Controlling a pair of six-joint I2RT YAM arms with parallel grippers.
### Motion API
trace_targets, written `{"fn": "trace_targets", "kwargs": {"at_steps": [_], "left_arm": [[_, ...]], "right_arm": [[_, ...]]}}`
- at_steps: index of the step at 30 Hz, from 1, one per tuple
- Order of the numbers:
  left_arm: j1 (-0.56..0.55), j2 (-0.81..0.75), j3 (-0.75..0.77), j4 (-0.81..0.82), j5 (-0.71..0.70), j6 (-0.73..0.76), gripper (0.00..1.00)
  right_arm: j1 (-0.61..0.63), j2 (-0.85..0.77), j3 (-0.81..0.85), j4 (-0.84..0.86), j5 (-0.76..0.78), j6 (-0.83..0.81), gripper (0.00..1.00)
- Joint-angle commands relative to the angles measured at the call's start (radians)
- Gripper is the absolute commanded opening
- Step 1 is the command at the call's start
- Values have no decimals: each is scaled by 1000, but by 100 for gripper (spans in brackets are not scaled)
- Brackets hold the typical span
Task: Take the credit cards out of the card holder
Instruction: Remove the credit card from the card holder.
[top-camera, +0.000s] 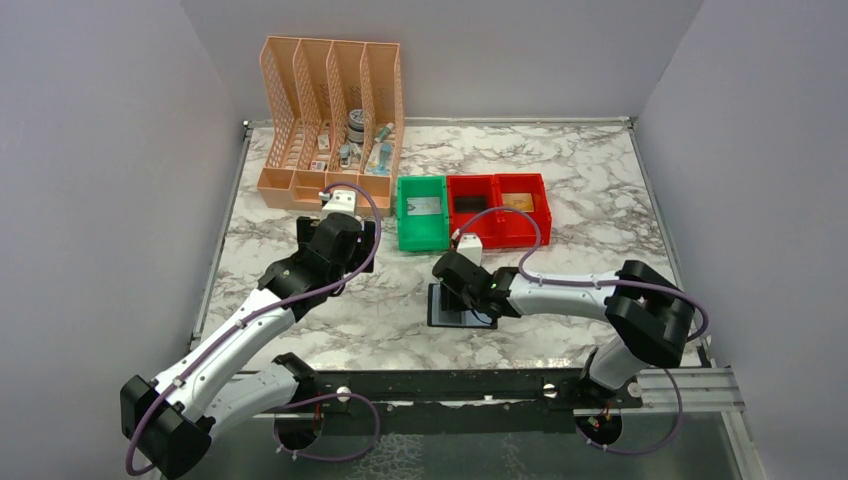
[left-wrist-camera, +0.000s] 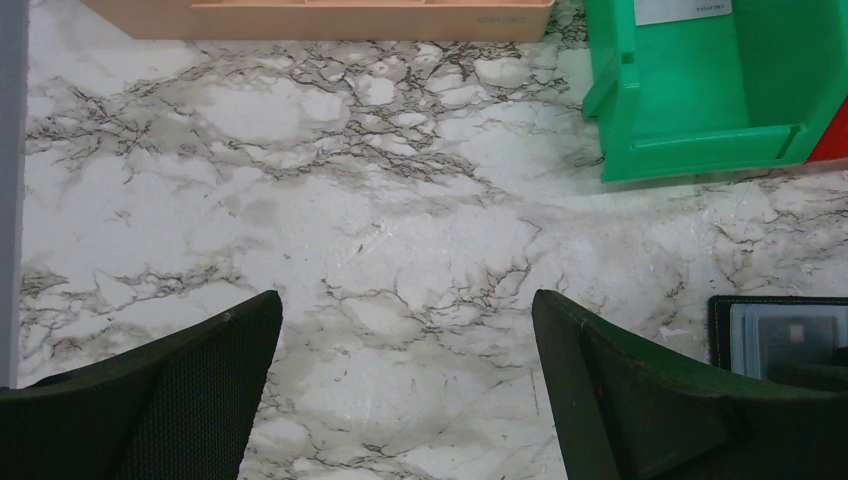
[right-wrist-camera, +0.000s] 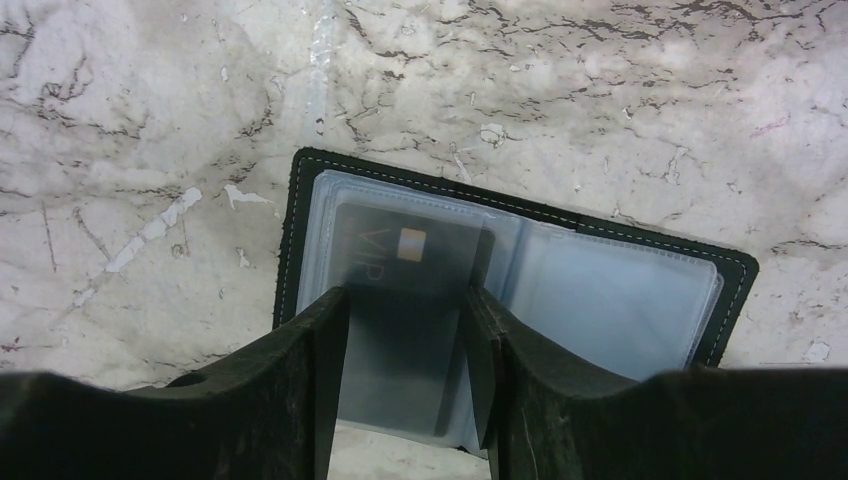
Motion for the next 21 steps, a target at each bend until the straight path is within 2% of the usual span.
{"fn": "trace_targets", "kwargs": {"at_steps": [1, 5, 7, 9, 15, 18, 21], "left_arm": [[5, 3, -8, -10, -13, -7, 99], [6, 10, -7, -10, -5, -7, 99], [6, 13, -7, -9, -4, -5, 99], [6, 13, -8, -9, -1, -5, 99], [6, 21, -8, -9, 14, -4, 99], [6, 33, -7, -9, 27, -1, 99], [6, 41, -7, -8, 39, -1, 99]], "right_arm": [[4, 35, 26, -54, 40, -22, 48], [4, 55, 17, -44, 26, -23, 49], [4, 63, 6, -31, 16, -12, 42], [3, 59, -16, 3, -4, -10, 29], [-54, 14, -102, 136, -133, 11, 18], [-79, -3, -136, 181, -180, 8, 9], [-92, -21, -148, 192, -192, 10, 8]]}}
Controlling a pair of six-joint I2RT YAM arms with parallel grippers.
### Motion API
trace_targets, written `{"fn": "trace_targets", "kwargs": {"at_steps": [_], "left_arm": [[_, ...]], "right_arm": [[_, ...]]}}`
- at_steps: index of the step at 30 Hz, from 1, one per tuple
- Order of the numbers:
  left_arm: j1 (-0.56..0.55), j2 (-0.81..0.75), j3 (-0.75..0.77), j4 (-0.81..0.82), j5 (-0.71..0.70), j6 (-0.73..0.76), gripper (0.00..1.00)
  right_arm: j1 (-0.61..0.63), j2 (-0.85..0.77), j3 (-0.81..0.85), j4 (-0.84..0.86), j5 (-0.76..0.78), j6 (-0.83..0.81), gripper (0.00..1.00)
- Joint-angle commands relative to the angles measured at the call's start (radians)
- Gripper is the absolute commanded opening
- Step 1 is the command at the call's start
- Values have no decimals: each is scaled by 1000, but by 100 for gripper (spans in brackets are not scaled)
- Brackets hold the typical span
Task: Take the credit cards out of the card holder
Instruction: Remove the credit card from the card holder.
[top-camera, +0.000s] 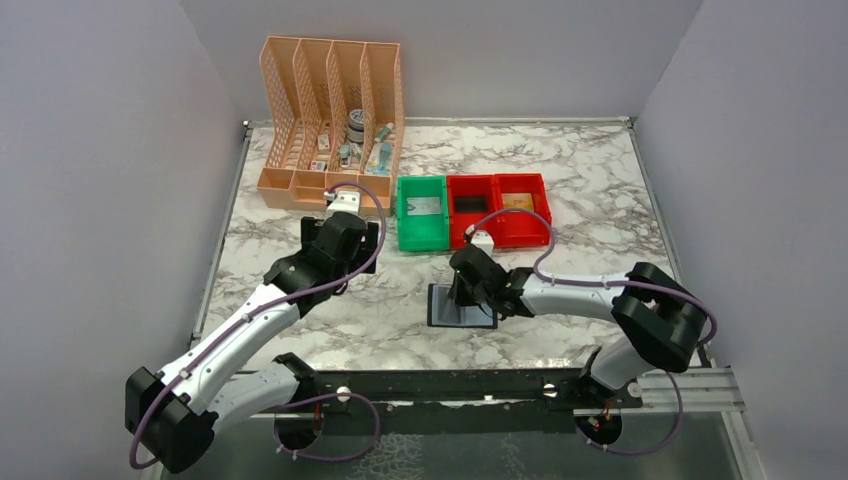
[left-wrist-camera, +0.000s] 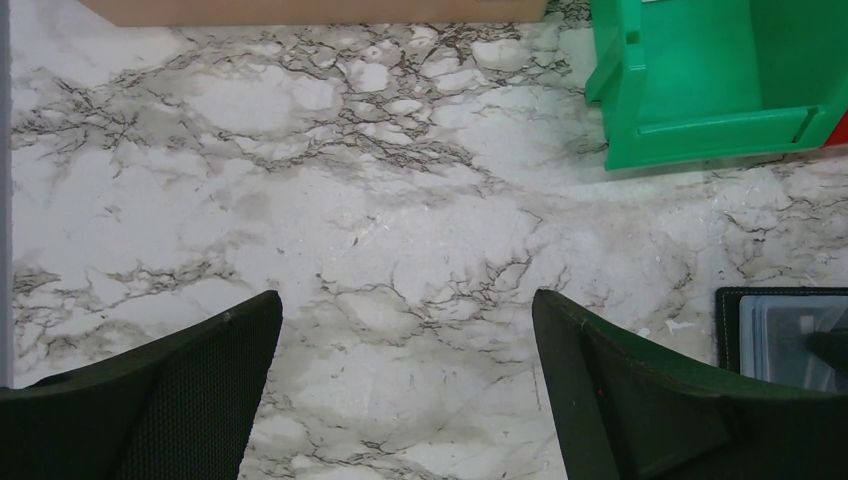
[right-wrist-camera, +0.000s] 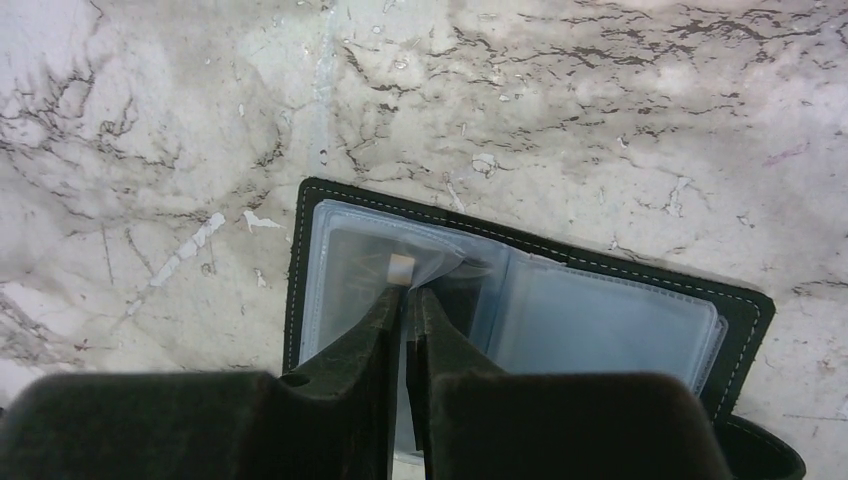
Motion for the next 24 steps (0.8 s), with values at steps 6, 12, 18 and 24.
{"fn": "trace_targets", "kwargs": {"at_steps": [6, 12, 18, 24], "left_arm": [[6, 13, -7, 36, 193, -19, 99], [5, 7, -92, 228, 511, -140, 99], [-4, 53, -202, 481, 755, -310, 96], [-78, 92, -255, 634, 764, -429, 88]], "right_arm": [[-83, -63, -109, 147, -232, 13, 1], [-164, -107, -174, 244, -380, 31, 1], [-203, -154, -238, 307, -424, 69, 1], [-227, -186, -295, 387, -460, 107, 1]]}}
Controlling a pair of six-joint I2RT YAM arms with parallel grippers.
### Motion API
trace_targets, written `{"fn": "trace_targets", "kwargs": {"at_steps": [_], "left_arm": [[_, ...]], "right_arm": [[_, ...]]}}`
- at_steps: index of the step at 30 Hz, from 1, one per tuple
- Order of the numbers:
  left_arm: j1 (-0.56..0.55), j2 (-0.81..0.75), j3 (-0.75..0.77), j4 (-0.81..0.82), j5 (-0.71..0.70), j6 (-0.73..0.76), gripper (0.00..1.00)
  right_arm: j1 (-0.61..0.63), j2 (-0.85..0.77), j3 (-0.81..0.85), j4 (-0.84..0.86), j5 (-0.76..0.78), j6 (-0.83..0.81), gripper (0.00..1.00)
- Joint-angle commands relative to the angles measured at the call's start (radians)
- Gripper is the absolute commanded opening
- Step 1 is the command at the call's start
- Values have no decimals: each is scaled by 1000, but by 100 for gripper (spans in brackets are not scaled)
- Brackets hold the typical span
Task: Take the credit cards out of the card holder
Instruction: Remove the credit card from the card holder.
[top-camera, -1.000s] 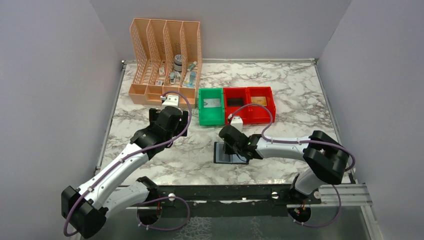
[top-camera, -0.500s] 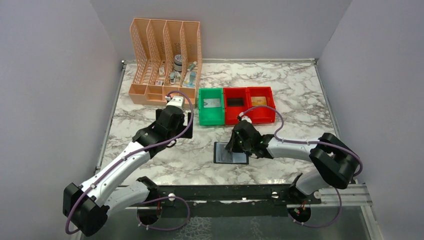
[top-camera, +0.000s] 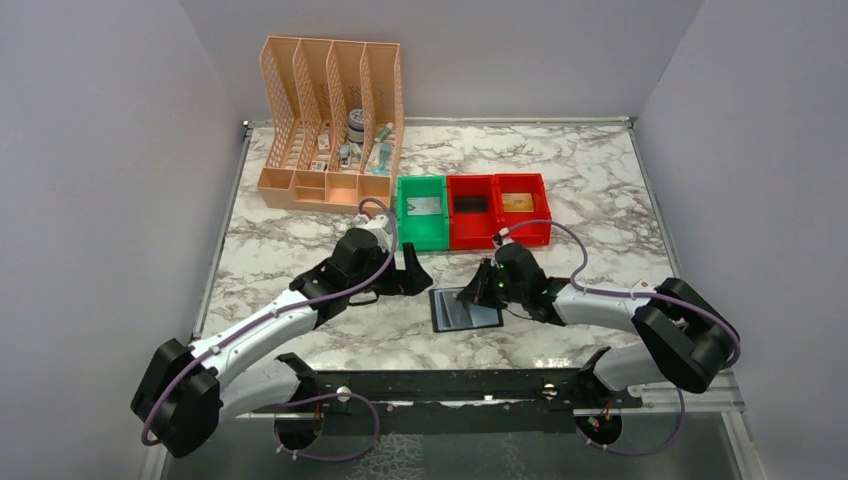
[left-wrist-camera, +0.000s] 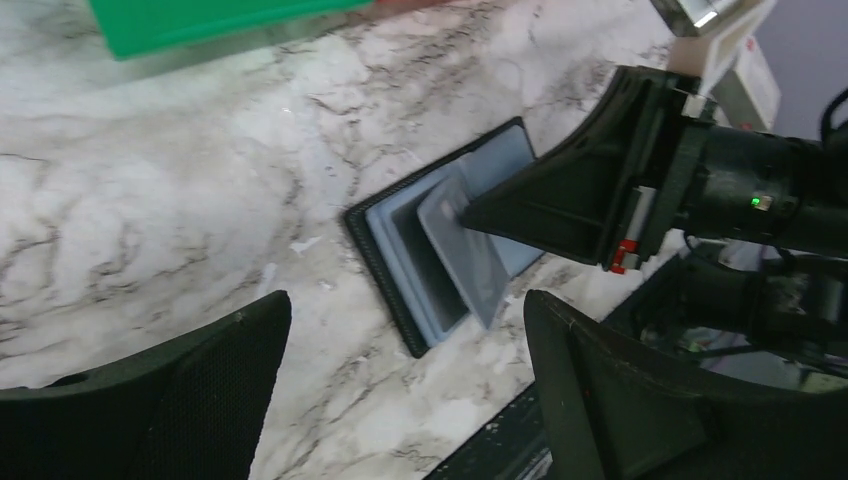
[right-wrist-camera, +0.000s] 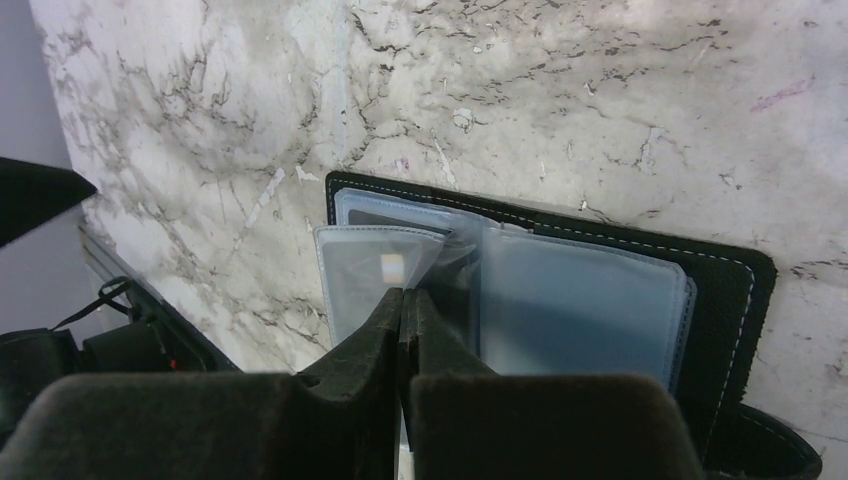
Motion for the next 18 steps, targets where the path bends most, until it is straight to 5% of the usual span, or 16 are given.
{"fn": "trace_targets", "kwargs": {"at_steps": [1, 18], "left_arm": [[-63, 19, -33, 202, 67, -134, 87], [-238, 216, -135, 528, -118, -415, 59]], "right_arm": [[-13, -40, -42, 107, -56, 49, 1], [-27, -70, -70, 111, -28, 60, 2]]}}
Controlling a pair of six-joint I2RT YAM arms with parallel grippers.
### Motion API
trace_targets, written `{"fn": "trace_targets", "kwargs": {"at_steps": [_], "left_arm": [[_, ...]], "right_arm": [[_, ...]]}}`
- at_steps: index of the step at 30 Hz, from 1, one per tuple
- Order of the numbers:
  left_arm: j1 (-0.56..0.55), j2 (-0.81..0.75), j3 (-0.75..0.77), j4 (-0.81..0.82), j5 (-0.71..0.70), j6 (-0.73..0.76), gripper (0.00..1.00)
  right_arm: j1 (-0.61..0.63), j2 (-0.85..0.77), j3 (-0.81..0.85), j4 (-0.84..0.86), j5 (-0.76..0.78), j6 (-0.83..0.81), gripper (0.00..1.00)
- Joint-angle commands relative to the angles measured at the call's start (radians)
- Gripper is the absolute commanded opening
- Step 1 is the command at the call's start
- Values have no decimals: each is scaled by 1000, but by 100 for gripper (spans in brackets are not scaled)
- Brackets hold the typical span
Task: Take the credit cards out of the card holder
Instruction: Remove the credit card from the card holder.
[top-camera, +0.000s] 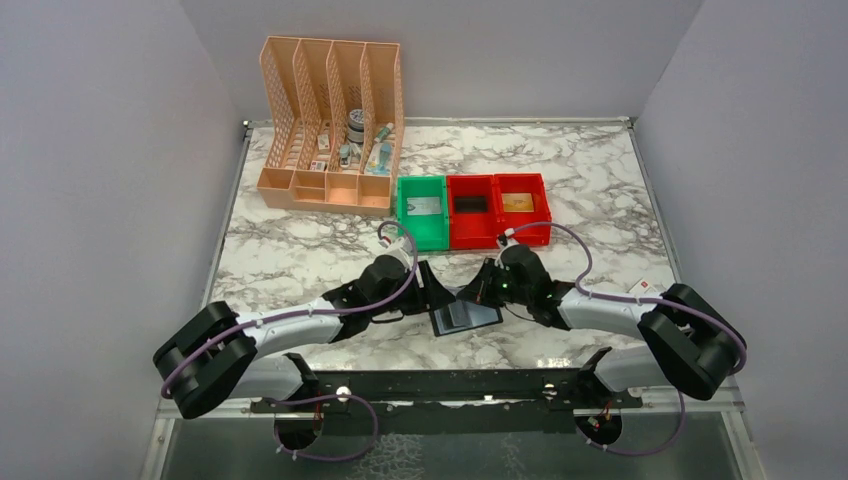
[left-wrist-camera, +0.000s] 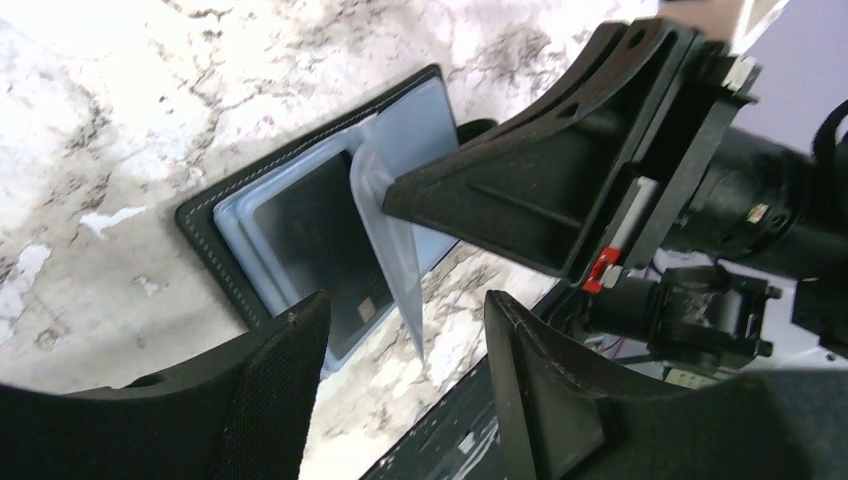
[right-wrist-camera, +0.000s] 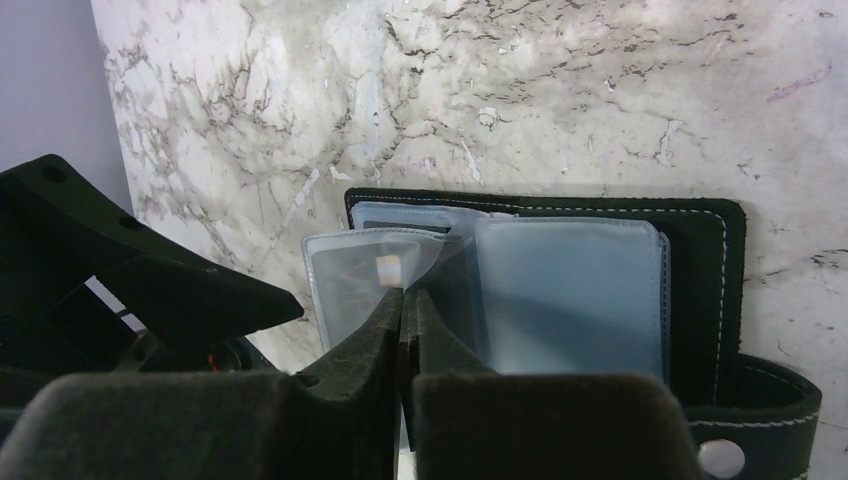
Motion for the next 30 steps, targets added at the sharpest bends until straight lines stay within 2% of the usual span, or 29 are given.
{"fn": "trace_targets", "kwargs": {"at_steps": [1, 15, 17, 23, 26, 30], "left_arm": [[-12, 43, 23, 113, -55, -55, 58], [-23, 214, 50, 190, 28, -76, 40], [-23, 222, 56, 198, 35, -69, 36], [-25, 220, 54, 200, 41, -57, 34], [-26, 213, 49, 200, 39, -53, 34], [-25, 207, 46, 200, 36, -52, 29]], "right_arm": [[-9, -27, -21, 36, 5, 8, 2], [-20, -17, -13, 35, -14, -6, 3], [-23, -16, -1, 9, -7, -16, 7], [-28, -61, 41, -171, 109, -73, 29], [-30, -94, 47, -214, 146, -107, 31], [-29, -112, 54, -213, 107, -155, 27]]}}
